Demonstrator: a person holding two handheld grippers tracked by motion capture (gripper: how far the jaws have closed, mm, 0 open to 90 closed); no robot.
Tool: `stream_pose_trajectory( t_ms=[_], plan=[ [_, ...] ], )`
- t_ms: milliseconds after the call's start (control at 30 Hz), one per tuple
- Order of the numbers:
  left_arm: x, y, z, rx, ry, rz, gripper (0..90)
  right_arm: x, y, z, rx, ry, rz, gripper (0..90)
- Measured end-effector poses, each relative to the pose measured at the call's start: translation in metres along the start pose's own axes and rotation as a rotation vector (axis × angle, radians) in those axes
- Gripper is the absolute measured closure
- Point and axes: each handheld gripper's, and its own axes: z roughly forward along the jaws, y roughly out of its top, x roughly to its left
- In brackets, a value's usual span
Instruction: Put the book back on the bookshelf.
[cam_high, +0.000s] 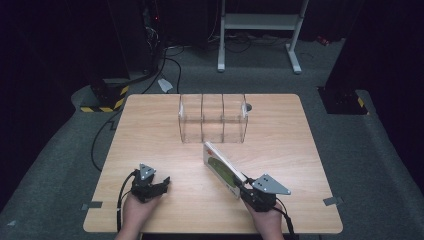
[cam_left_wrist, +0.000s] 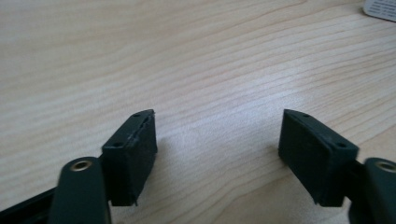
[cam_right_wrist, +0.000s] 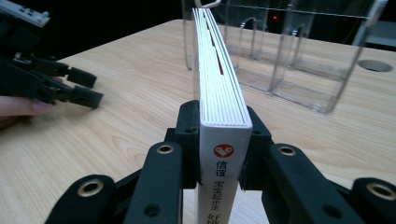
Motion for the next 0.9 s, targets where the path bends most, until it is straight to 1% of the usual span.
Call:
stream_pose_trajectory(
  t_ms=[67, 133, 233, 267, 333, 400, 500, 667, 733, 767, 800, 900],
  plan=[
    [0.0, 0.0, 0.0, 0.006, -0.006, 0.009, 25.8, -0.003, -0.001, -0.004, -0.004, -0.027, 0.002, 74.0],
    [0.0, 0.0, 0.0, 0.002, -0.011, 0.014, 25.4, -0.005, -0.002, -0.006, -0.005, -0.047, -0.005, 74.1],
    [0.0, -0.001, -0.001, 0.004, -0.016, 0.012, 25.2, -0.011, -0.002, -0.009, -0.001, -0.068, 0.017, 74.0],
    [0.0, -0.001, -0.001, 0.003, -0.016, 0.012, 25.1, -0.013, -0.002, -0.009, -0.002, -0.074, 0.017, 74.0],
    [0.001, 0.0, 0.0, 0.007, -0.033, 0.031, 23.8, -0.015, -0.002, -0.01, -0.001, -0.092, 0.026, 74.0],
    [0.002, 0.0, 0.0, 0.007, -0.043, 0.036, 22.8, -0.018, -0.002, -0.012, -0.001, -0.112, 0.028, 74.0],
    [0.002, 0.0, 0.0, 0.008, -0.036, 0.038, 23.1, -0.02, -0.002, -0.015, -0.001, -0.153, 0.032, 74.1],
    [0.002, 0.0, 0.0, 0.009, -0.037, 0.038, 23.0, -0.023, -0.002, -0.018, 0.001, -0.176, 0.035, 74.0],
    [0.002, 0.0, 0.0, 0.01, -0.034, 0.044, 23.1, -0.024, -0.002, -0.019, 0.003, -0.194, 0.031, 74.0],
    [0.002, 0.0, 0.0, 0.009, -0.038, 0.037, 23.0, -0.025, -0.002, -0.02, 0.002, -0.199, 0.031, 74.0],
    [0.002, 0.0, 0.0, 0.01, -0.037, 0.041, 23.0, -0.027, -0.002, -0.021, 0.004, -0.209, 0.03, 74.0],
    [0.002, 0.0, 0.0, 0.01, -0.037, 0.043, 23.0, -0.031, -0.002, -0.024, 0.0, -0.235, 0.047, 74.0]
  ],
)
